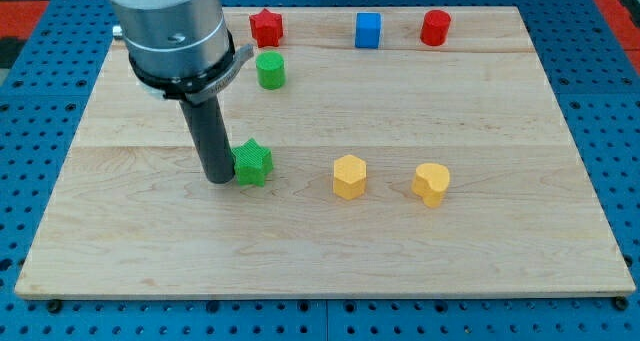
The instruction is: Move green star towards up
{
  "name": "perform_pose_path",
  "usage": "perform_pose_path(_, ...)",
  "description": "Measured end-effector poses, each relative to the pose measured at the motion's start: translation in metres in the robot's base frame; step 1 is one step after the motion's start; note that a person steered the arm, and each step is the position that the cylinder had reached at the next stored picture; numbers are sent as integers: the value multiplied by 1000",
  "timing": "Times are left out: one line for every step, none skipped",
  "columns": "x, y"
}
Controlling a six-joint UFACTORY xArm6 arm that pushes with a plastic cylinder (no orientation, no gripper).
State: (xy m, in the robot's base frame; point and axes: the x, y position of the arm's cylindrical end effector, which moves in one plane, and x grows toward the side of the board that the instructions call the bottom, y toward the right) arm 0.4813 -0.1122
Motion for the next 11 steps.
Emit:
perform_pose_path(16, 9)
perform_pose_path(45, 22)
perform_pose_path(43, 35)
perform_pose_path(27, 35)
perform_pose_path(9, 35)
perform_pose_path(-8, 35)
perform_pose_path(-24, 35)
perform_pose_path(-37, 36)
perform_pose_path(-10, 36)
perform_pose_path(3, 0)
perform_pose_path(3, -44)
